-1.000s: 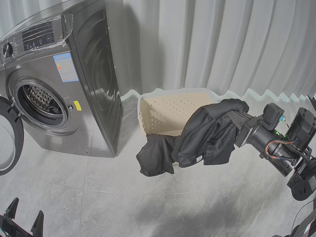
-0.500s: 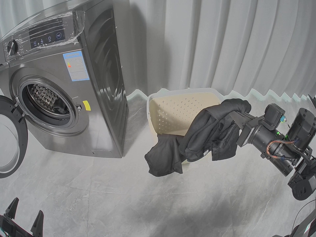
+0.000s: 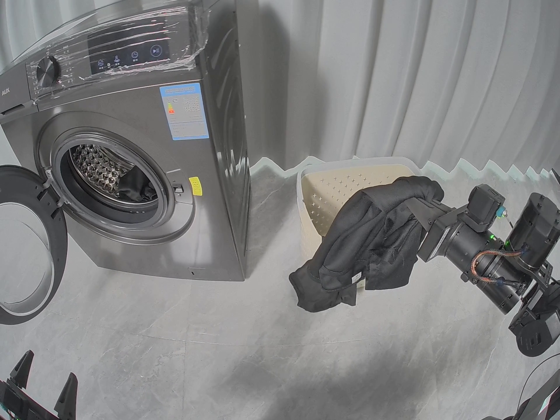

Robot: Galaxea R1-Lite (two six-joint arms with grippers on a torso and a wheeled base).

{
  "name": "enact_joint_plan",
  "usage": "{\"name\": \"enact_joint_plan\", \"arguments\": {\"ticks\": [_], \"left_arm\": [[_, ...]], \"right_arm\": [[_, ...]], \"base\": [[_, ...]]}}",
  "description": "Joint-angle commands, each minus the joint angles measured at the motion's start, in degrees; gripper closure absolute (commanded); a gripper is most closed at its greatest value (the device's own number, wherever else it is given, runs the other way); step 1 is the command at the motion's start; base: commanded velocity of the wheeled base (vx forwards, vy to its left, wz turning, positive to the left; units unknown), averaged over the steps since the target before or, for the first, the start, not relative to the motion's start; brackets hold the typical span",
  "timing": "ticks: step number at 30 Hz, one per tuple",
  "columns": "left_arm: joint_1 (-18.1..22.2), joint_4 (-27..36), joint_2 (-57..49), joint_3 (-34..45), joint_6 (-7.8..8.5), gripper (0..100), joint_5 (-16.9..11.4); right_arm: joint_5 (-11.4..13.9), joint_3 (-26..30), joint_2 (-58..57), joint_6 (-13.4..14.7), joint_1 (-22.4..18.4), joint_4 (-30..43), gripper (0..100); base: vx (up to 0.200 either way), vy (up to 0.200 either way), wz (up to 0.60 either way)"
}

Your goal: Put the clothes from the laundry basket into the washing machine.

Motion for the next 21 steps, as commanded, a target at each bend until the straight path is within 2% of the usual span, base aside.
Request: {"name": "enact_joint_plan", "arguments": {"ticks": [1,21], "left_arm": [[0.01,0.02,-0.75,0.75,-0.22,0,0.03],[0.01,0.02,-0.75,0.75,-0.39,0,0.03]], "right_arm": [[-0.02,0.29,0.20,-0.05,0.04,-0.27,100],[0.07,0.38,0.29,0.04,0.83,-0.27,100]], "base": [[0.000,0.200,0.00],[0.000,0.200,0.00]]}}
